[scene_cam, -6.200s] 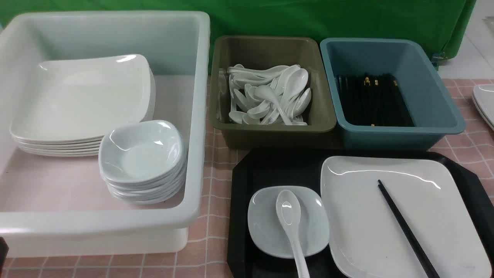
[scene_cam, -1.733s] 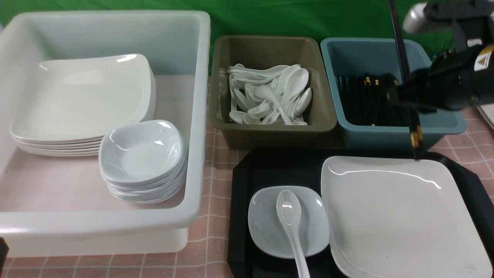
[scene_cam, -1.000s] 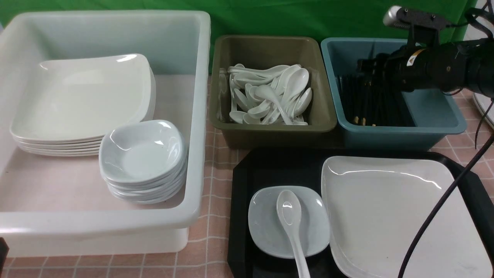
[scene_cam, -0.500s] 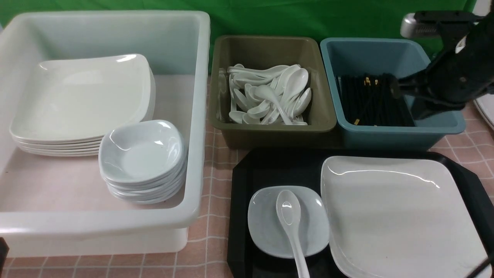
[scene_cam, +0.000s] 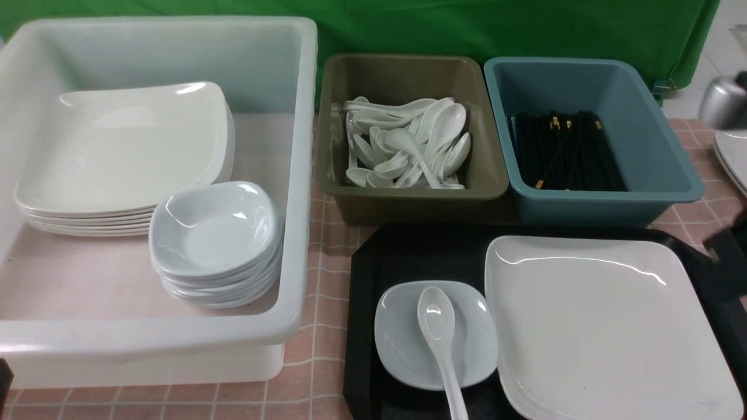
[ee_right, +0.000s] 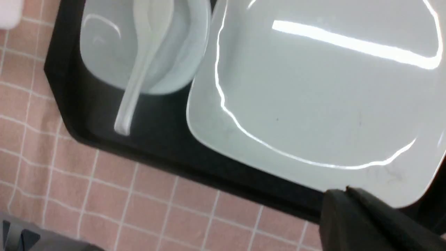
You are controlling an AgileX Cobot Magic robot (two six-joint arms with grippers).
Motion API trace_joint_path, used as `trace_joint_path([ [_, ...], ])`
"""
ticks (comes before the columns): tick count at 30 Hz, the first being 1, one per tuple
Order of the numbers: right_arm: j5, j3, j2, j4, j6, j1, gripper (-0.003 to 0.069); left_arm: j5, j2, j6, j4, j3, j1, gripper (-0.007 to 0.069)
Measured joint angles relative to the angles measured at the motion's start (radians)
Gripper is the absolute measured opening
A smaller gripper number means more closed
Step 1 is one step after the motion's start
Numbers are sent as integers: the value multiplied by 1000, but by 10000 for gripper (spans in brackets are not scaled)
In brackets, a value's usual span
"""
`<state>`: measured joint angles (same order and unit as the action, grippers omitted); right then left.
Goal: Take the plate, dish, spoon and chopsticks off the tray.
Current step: Use the left arm to grab a soup spoon from the plate
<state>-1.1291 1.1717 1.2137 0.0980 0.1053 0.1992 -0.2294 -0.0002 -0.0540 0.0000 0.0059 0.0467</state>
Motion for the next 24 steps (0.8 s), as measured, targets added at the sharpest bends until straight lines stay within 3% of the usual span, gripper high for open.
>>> trace_joint_path([
  [7,3,-237,-278,0,6,0,34,0,0,-5,8,0,0,5],
  [10,61,-361,-444,2,-2,0,38,30,0,-93,-216,0,0,5],
  [11,67,-361,-453,2,-4,0,39,30,0,-100,-235,0,0,5],
  [12,106,-416,-523,2,-19,0,42,54,0,-152,-398,0,0,5],
  [16,186,-501,-661,2,-44,0,48,84,0,-226,-704,0,0,5],
  [22,210,-531,-721,2,-46,0,59,107,0,-238,-848,-2,0,5],
  [24,212,-532,-722,2,-47,0,63,25,-1,-170,-880,-82,0,5],
])
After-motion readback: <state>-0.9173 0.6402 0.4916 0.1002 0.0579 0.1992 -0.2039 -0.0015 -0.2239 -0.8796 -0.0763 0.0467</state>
